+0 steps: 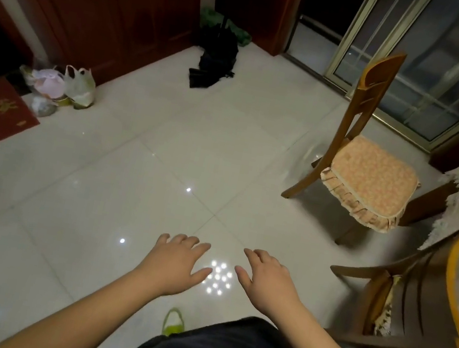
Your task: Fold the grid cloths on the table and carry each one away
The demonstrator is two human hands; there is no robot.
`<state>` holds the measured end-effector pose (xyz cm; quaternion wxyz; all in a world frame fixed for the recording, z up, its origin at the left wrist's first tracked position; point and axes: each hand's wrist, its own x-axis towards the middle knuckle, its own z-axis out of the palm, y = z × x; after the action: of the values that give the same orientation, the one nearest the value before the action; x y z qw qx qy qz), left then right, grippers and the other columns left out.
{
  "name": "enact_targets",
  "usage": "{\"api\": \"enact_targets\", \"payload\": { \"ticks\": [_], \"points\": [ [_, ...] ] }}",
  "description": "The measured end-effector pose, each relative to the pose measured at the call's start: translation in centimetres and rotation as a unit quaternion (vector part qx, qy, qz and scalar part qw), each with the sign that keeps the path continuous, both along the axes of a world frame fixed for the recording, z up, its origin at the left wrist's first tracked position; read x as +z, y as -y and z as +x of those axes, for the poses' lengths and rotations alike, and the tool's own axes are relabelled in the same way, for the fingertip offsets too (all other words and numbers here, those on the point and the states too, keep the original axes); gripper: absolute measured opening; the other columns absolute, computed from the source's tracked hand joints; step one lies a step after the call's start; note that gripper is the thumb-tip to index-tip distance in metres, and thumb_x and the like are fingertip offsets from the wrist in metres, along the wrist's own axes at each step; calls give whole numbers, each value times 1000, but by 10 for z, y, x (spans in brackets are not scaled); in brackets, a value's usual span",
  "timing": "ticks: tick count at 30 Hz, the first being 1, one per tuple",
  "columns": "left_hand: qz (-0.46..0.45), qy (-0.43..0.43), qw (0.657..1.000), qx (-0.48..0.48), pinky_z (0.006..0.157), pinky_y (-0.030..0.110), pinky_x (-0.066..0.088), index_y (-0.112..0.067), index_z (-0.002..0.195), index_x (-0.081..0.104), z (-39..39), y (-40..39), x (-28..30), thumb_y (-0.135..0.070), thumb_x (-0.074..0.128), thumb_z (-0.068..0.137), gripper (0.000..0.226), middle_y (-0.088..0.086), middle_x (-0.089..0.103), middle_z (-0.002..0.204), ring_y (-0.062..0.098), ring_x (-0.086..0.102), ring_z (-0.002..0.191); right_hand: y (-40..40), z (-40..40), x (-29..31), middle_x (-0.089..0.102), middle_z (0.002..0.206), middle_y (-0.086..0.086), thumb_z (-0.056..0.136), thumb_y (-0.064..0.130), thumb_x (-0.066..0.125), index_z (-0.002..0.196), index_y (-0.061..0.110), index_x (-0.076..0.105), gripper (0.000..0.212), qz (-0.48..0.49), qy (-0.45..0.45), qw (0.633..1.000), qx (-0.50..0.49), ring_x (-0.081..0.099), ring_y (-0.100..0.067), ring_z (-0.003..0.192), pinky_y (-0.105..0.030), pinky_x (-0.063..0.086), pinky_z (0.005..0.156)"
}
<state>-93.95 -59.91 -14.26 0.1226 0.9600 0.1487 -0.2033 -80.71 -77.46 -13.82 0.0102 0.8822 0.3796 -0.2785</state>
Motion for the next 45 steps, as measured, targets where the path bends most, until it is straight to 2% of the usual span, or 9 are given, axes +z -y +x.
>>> {"api": "enact_targets", "payload": {
  "ticks": [7,16,21,25,28,32,39,43,45],
  "points": [
    [11,28,999,-12,113,42,21,-33,150,26,94,-56,7,-70,-7,70,94,-6,34,153,17,29,141,-57,73,9,29,156,0,102,52,26,152,25,23,58,23,2,999,-37,30,-21,140,-35,25,113],
    [49,52,997,-18,109,37,29,-34,149,29,256,-100,12,-69,-8,70,94,-10,39,150,13,37,137,-97,215,14,24,159,-1,102,52,25,154,26,20,59,71,-1,994,-80,24,-21,144,-36,19,116],
    [39,60,997,-25,112,36,26,-34,149,30,330,-114,27,-69,-6,72,91,-12,39,150,9,34,138,-112,292,18,24,159,-2,102,50,26,154,26,20,58,67,-4,994,-88,24,-21,144,-36,19,116],
    [5,44,998,-46,116,35,20,-33,150,29,376,-128,29,-66,15,90,70,-11,36,152,8,28,142,-124,339,22,25,158,-1,102,50,26,154,26,19,57,60,5,993,-100,23,-21,144,-36,19,116],
    [-4,23,999,-47,115,35,20,-33,150,28,406,-147,25,-68,15,88,72,-11,34,154,8,25,143,-140,367,24,24,159,-1,102,48,27,154,26,19,57,62,6,992,-114,22,-21,144,-35,18,115],
    [-5,12,999,-47,113,37,23,-34,151,26,450,-183,19,-59,32,97,59,-8,30,156,12,24,144,-174,406,19,23,159,-3,102,46,30,154,24,19,57,61,-12,990,-124,21,-22,145,-36,18,115],
    [4,34,997,-75,114,37,22,-34,150,26,547,-270,19,-66,17,91,68,-7,30,156,12,24,144,-260,490,18,21,159,-2,102,46,27,154,25,17,57,39,4,989,-144,23,-23,144,-38,20,115],
    [-40,34,994,-91,115,36,21,-34,151,24,598,-324,39,-64,23,95,63,-6,26,158,13,21,145,-305,539,37,20,160,-3,103,46,27,154,25,15,57,45,9,985,-169,21,-22,145,-35,20,115],
    [-34,48,992,-109,115,35,20,-35,151,24,622,-350,57,-72,7,82,80,-7,26,157,12,21,145,-324,560,49,21,159,-2,103,46,27,155,25,15,57,55,24,981,-187,22,-21,144,-34,21,115]
  ]
}}
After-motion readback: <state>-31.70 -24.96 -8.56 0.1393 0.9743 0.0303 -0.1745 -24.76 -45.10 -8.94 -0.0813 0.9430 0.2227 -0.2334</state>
